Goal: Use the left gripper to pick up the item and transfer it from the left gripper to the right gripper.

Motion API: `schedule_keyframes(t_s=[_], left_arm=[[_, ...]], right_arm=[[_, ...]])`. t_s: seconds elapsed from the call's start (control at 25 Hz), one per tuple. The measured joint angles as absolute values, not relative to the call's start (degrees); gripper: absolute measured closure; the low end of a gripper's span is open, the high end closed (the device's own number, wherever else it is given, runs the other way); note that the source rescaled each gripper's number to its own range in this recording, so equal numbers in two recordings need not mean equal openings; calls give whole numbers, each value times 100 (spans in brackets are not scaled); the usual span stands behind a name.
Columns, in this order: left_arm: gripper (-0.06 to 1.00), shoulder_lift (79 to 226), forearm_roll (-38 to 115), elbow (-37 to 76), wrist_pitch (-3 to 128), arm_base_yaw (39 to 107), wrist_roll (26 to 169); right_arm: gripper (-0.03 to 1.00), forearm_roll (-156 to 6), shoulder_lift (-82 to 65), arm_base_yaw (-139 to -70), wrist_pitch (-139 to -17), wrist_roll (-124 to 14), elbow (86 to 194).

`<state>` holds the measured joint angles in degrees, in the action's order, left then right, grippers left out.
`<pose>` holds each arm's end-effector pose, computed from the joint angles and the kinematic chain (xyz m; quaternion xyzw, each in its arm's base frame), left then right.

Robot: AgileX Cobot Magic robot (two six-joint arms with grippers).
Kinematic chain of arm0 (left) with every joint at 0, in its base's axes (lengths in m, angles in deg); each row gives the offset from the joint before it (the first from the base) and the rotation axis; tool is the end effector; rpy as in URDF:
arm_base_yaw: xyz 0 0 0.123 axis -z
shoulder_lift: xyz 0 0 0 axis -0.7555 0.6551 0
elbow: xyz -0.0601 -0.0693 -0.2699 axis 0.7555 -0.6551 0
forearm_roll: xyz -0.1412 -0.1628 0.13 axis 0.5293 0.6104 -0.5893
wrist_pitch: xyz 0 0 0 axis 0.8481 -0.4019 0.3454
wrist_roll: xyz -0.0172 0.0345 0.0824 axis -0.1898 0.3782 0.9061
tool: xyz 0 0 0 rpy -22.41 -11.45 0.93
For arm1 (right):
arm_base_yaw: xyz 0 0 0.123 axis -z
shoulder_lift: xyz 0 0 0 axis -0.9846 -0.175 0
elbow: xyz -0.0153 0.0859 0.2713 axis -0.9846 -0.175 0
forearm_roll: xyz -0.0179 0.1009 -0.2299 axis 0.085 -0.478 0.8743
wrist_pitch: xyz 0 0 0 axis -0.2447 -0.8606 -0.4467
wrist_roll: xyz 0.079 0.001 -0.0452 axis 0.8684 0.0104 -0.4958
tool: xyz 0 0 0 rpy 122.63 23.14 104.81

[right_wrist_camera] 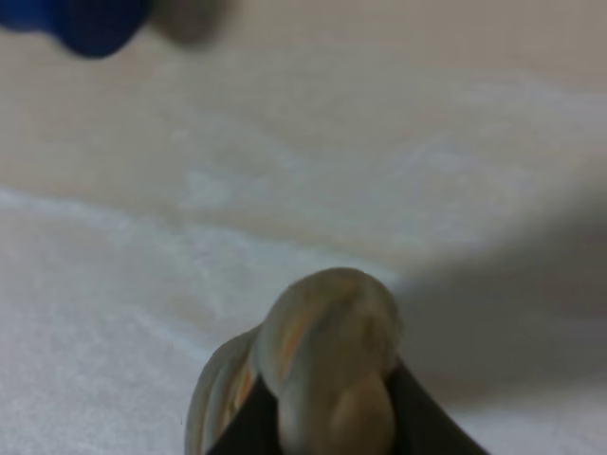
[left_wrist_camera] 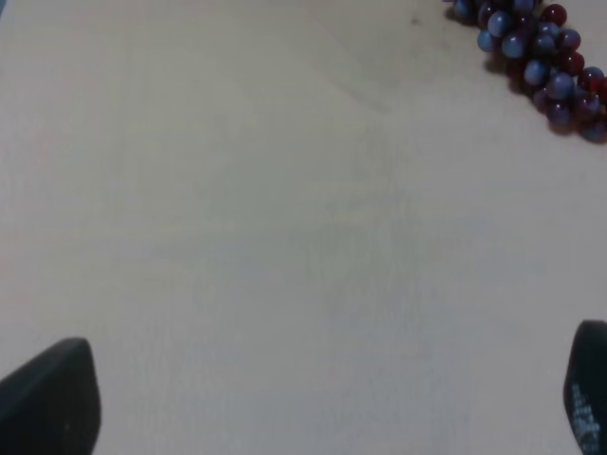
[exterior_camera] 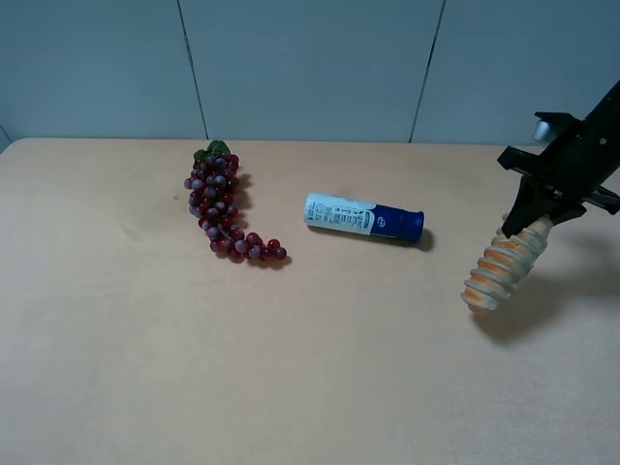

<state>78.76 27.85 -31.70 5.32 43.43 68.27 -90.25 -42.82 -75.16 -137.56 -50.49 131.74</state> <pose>-0.0045 -0.0040 0.2749 -0.0040 0.8545 0.0260 0.5188 0.3390 0.0055 0.1906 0.0289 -0.9798 -0.1939 0.0394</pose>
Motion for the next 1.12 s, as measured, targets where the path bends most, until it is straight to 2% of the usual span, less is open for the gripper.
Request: schedule_keyframes(t_s=[0.32,0.36,0.4,0.44,0.48,0.52,0.6,0.68,0.8,0.96,1.12], left_arm=[[-2,7876,2785,-3170,532,4343,6827],[-2,7876,2785,-3170,532,4343,6827],[-2,7876,2785,-3170,532,4343,6827],[-2,7876,2785,-3170,532,4343,6827],[-2,7876,2785,-3170,532,4343,6827],[-2,7876,2785,-3170,532,4343,6827],[-2,7876,2785,-3170,532,4343,6827],[-2,7876,2785,-3170,532,4343,6827],[-2,7876,2785,-3170,532,4343,6827],[-2,7876,2779,-3170,538,4343,6827],[-2,7876,2784,-3170,538,4343,6827]], right_arm=[[96,-9031,-4890,-7499,-13436,-5049,13205],[88,-9025,-4914,-7499,-13400,-5049,13205],[73,-9011,-4914,-7499,-13331,-5049,13205],[55,-8999,-4914,-7499,-13247,-5049,13205],[32,-8976,-4914,-7499,-13145,-5049,13205],[18,-8948,-4914,-7499,-13066,-5049,13205],[5,-8936,-4918,-7499,-12953,-5049,13205],[-1,-8930,-4918,-7499,-12914,-5049,13205],[-3,-8844,-4925,-7499,-13057,-5044,13379],[-3,-8548,-4925,-7499,-13664,-4750,14114],[-3,-8232,-4705,-7499,-13730,-4283,14744]])
